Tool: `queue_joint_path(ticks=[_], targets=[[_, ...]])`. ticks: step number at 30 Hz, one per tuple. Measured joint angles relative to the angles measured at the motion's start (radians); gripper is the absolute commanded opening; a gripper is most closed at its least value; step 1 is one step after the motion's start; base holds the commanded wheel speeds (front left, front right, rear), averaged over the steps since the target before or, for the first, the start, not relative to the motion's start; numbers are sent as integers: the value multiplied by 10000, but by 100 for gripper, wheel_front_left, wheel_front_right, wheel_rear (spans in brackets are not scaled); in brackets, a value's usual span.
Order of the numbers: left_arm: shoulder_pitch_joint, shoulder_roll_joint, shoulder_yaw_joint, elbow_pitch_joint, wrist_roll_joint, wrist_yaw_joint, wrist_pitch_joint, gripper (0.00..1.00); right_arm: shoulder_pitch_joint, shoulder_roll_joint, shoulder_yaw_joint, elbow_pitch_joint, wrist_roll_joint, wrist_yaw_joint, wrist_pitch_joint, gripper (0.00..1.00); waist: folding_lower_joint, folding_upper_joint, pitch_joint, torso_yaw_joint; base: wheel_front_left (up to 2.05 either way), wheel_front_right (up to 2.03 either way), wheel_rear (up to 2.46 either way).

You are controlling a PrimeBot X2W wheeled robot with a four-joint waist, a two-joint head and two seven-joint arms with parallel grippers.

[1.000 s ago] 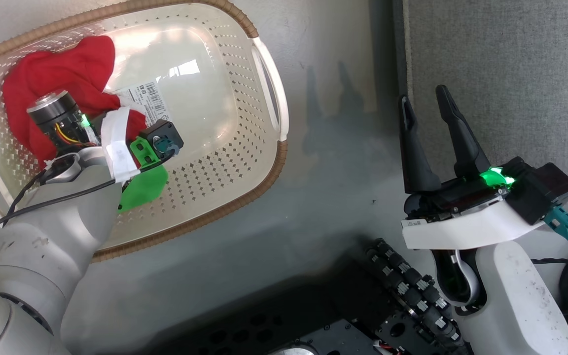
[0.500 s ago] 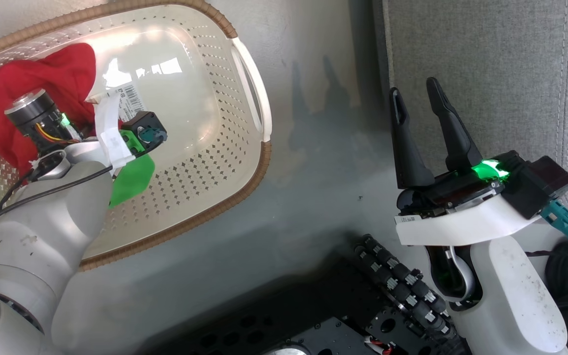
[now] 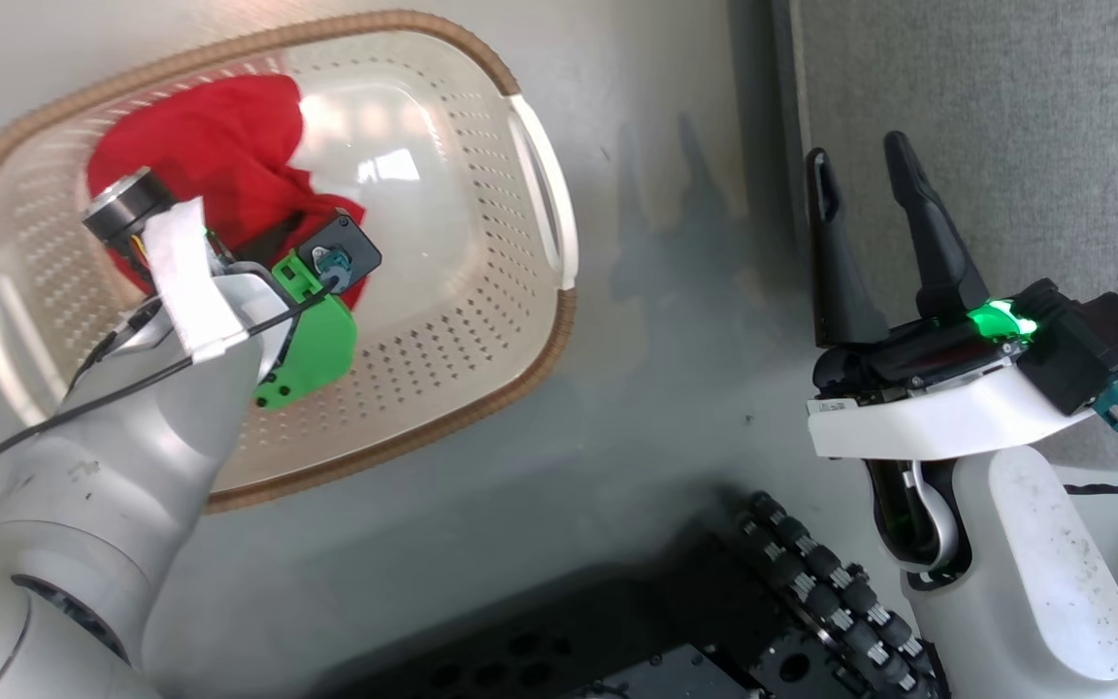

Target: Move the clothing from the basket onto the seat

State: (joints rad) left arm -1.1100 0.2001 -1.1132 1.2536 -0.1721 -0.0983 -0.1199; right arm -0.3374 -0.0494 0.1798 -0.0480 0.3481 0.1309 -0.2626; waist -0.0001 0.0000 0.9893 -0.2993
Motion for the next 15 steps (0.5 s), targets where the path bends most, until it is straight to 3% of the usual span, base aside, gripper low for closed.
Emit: queue_joint_path(ticks=[8, 12, 15], targets=[[444, -527, 729, -713, -1034, -190, -1340, 0, 81, 4, -420, 167, -683, 0, 0, 100, 0, 0, -940, 592, 0, 0, 0], [926, -980, 1181, -1714, -1561, -21, -1402, 0, 378, 6, -673, 242, -1055, 0, 73, 100, 0, 0, -1488, 907, 0, 0, 0], [1371, -815, 1689, -3016, -1919, 165, -1415, 0, 507, 8, -811, 146, -1225, 0, 293, 100, 0, 0, -1965, 1176, 0, 0, 0]])
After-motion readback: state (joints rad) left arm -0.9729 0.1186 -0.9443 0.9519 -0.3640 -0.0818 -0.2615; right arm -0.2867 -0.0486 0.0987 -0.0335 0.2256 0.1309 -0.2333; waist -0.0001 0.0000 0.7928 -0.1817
